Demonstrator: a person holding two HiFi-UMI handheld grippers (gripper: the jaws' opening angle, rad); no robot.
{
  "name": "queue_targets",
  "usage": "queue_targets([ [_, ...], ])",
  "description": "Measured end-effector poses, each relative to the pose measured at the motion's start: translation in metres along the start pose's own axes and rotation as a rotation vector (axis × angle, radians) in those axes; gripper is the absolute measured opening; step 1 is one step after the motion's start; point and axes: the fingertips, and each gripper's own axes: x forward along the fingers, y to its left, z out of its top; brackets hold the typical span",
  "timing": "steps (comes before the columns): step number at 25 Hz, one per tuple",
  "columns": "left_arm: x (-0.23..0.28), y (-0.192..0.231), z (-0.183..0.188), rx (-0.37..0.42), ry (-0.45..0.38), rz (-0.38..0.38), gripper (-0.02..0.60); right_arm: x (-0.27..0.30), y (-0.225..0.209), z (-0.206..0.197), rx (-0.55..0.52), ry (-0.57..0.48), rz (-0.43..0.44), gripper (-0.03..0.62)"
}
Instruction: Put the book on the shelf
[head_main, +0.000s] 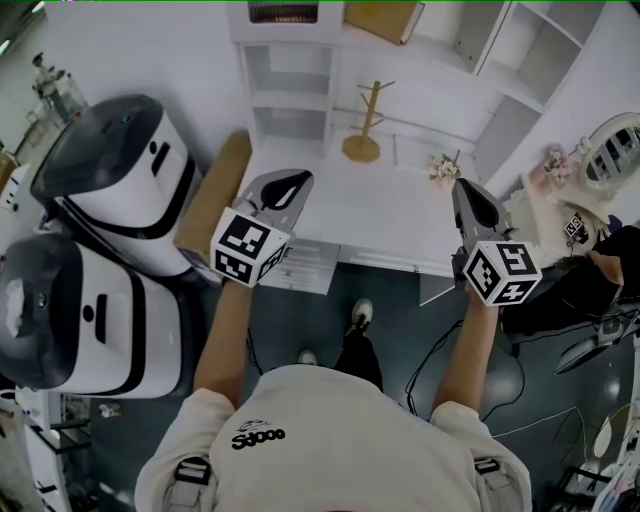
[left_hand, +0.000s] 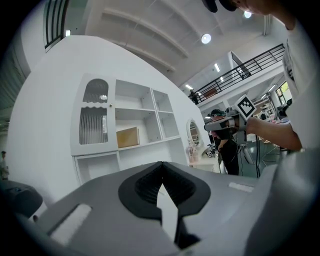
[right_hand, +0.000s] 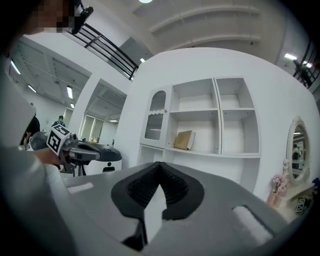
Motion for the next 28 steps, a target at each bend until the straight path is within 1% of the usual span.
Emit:
queue_targets([
  [3, -0.002, -0.001, 0.003, 0.005, -0.006, -0.001, 0.018, -0.006, 0.012, 0.006, -0.063, 0.003, 0.004, 0.002],
  [6, -0.004, -0.002, 0.006, 0.009, -0.014, -0.005, 0.018, -0.006, 0.019, 0.004, -0.123, 0.03, 0.003, 0.001],
  [12, -0.006, -0.004, 0.006, 0.01, -0.012, -0.022, 0.018, -0.005, 0.02, -0.004, -0.067, 0.032, 0.012, 0.0],
  [21, -0.006, -0.001, 0.0, 0.005, 0.007, -0.027, 0.018, 0.006, 0.027, -0.012, -0.04, 0.042, 0.026, 0.0],
  [28, -0.001, 0.0, -0.008, -0.007, 0.021, -0.033, 0.018, 0.006, 0.019, -0.019, -0.015, 0.049, 0.01, 0.0],
])
